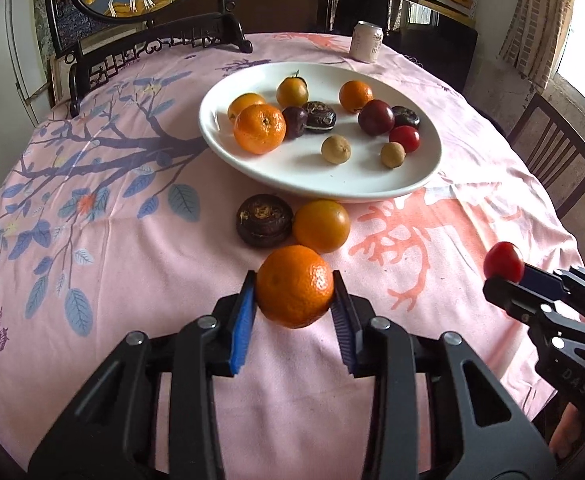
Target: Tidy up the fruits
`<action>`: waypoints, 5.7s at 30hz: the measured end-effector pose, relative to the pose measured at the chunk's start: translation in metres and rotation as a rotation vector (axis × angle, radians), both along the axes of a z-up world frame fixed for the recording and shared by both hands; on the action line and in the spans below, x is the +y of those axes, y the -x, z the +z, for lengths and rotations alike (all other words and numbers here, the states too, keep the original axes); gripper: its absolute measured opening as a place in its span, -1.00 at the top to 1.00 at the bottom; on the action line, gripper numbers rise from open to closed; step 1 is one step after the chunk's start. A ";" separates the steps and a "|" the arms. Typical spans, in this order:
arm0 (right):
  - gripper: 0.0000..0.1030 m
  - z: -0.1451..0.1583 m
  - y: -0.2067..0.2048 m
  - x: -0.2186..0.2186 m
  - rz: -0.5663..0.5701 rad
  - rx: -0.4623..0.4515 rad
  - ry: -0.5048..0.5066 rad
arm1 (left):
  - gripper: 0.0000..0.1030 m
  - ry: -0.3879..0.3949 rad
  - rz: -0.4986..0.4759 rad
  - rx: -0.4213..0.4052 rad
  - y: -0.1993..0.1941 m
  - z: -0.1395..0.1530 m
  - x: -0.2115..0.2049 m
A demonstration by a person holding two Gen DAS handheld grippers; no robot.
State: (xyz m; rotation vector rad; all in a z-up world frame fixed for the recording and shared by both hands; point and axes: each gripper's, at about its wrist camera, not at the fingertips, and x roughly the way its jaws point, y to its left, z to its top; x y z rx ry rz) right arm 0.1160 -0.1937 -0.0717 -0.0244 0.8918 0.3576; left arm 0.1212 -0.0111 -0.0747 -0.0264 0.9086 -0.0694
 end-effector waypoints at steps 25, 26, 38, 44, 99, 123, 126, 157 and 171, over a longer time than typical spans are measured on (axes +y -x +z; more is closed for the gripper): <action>0.46 0.027 -0.121 0.050 0.059 -0.037 0.044 | 0.29 0.025 0.008 0.053 -0.149 0.034 -0.005; 0.46 0.023 -0.128 0.050 0.055 -0.020 0.045 | 0.29 0.025 0.004 0.062 -0.155 0.030 -0.007; -0.19 0.022 -0.129 0.046 0.045 -0.050 0.058 | -0.18 0.055 -0.015 0.010 -0.144 0.044 -0.002; -0.53 0.043 -0.059 0.020 0.040 -0.071 -0.007 | -0.38 0.036 0.033 -0.124 -0.052 0.068 0.025; 0.28 0.005 -0.010 0.017 0.040 0.036 -0.035 | -0.53 -0.073 0.026 0.046 -0.067 -0.028 0.026; 0.28 0.017 -0.018 0.023 0.065 0.025 -0.052 | 0.23 0.047 -0.022 -0.079 -0.005 0.039 0.019; 0.28 0.029 -0.032 0.028 0.083 -0.002 -0.032 | 0.23 0.027 -0.015 -0.088 -0.027 0.054 0.017; -0.84 0.033 -0.126 0.021 -0.040 -0.065 0.026 | -0.79 0.042 0.037 -0.059 -0.130 0.054 -0.008; -0.97 0.038 -0.016 -0.013 -0.107 -0.080 0.021 | -0.96 0.009 0.093 -0.123 0.010 0.059 0.003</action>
